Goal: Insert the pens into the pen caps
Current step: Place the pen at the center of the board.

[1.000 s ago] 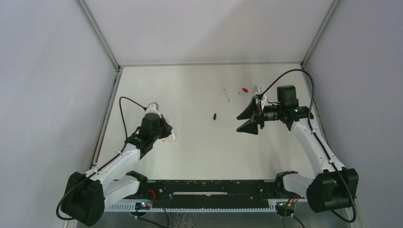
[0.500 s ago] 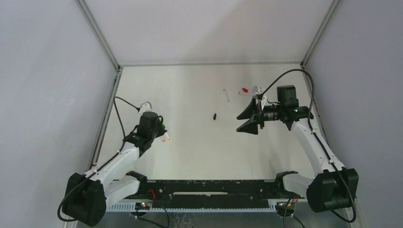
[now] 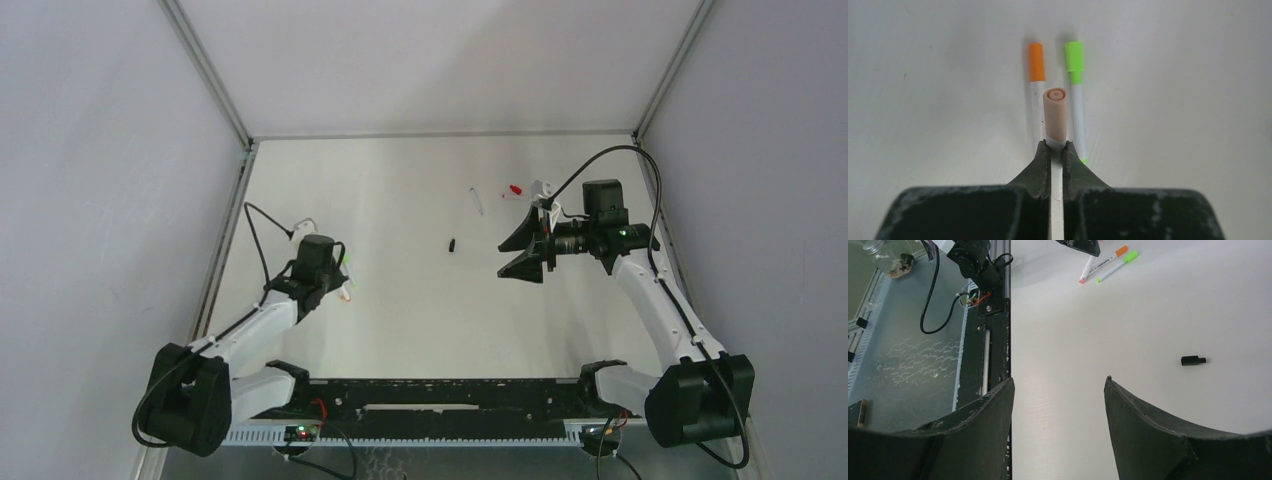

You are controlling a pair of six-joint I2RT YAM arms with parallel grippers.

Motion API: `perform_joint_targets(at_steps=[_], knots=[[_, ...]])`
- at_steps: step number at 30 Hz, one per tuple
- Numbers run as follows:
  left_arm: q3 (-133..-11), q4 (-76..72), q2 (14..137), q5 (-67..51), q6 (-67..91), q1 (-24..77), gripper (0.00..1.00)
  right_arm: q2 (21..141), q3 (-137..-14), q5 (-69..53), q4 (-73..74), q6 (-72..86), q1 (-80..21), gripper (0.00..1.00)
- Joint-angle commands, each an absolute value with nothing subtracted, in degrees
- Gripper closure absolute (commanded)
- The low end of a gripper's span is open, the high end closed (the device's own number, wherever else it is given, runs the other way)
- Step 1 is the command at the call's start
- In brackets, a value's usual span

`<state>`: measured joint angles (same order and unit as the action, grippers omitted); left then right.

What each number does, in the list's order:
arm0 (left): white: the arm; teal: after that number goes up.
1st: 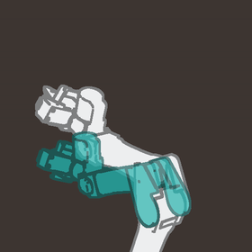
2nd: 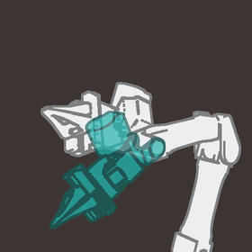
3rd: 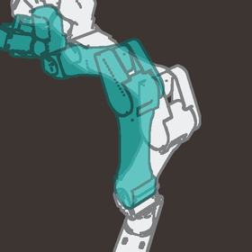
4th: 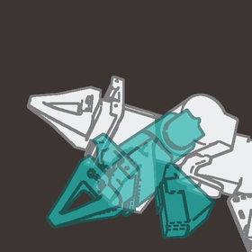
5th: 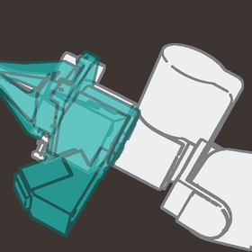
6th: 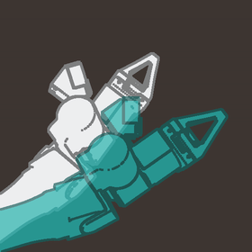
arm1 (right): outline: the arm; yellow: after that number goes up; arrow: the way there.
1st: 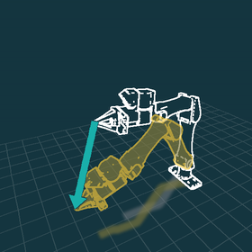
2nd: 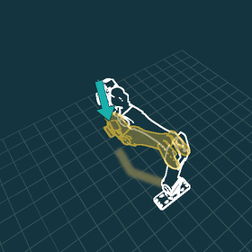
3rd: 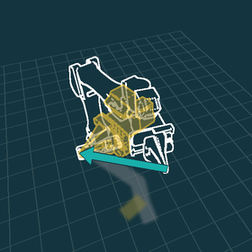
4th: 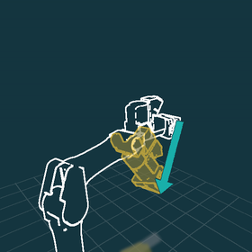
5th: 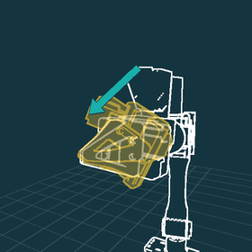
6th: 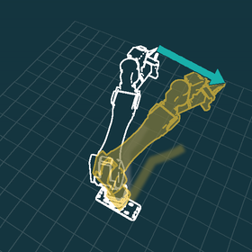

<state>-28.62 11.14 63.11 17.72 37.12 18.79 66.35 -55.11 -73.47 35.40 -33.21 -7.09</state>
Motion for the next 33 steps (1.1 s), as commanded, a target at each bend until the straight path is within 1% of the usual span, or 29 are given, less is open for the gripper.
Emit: perform_joint_targets(at_steps=[1, 12, 25, 31, 33], knots=[[-32.73, 10.67, 65.15, 18.77, 37.54, 17.91, 1.00, 66.45, -55.11, -73.67, 34.52, -33.94, -6.77, 0.27], [-35.06, 8.88, 71.40, 16.07, 36.85, 15.89, 0.95, 66.34, -55.11, -73.61, 34.64, -33.99, -6.76, 0.27], [-38.68, 9.71, 78.99, 13.85, 35.94, 14.26, 0.79, 65.93, -55.06, -73.91, 34.72, -33.97, -6.25, 0.27], [-38.74, 10.64, 77.46, 13.35, 35.78, 14.19, 0.70, 65.49, -55.11, -74.06, 34.76, -33.95, -5.84, 0.27], [-38.75, 11.13, 76.15, 13.44, 35.61, 14.16, 0.69, 65.39, -55.11, -74.12, 34.71, -34.03, -5.68, 0.27]])
